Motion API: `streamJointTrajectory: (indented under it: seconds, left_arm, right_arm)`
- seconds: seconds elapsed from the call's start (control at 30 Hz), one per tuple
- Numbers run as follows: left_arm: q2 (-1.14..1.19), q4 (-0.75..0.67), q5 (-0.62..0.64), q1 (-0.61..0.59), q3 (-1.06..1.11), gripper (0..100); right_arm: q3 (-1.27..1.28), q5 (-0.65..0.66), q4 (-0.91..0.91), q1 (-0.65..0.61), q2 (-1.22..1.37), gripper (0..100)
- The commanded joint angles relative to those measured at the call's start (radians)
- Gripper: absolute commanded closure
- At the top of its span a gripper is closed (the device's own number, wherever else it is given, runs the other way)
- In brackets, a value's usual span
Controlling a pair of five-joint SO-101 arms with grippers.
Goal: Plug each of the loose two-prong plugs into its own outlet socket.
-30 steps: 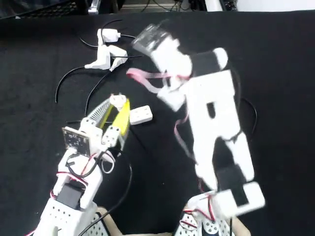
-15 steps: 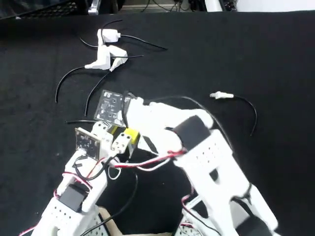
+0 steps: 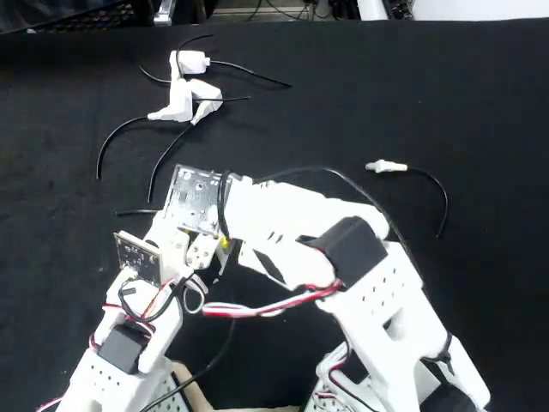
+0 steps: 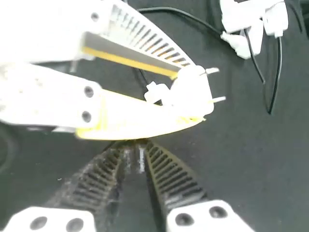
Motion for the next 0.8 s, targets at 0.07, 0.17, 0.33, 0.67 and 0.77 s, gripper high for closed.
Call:
streamJointTrajectory:
  seconds: [0.07, 0.17, 0.33, 0.67, 0.77]
  left_arm:
    - [0.017, 0.006, -0.009, 0.016, 0.019, 97]
    - [0.017, 0.009, -0.009, 0.007, 0.019, 97]
    - [0.011, 0.037, -0.009, 0.016, 0.019, 97]
    - [0.008, 0.041, -0.009, 0.027, 0.019, 97]
    - [0.008, 0.041, -0.009, 0.033, 0.019, 97]
  right_arm:
    - [-0.185, 0.035, 0.106, -0.054, -0.030, 98.6]
    - [-0.225, 0.035, 0.141, -0.054, -0.030, 98.6]
    - [-0.182, 0.035, 0.066, -0.054, -0.028, 98.6]
    - [0.004, 0.094, -0.169, -0.046, -0.028, 98.6]
    - [0.035, 0.094, -0.198, -0.029, -0.035, 98.6]
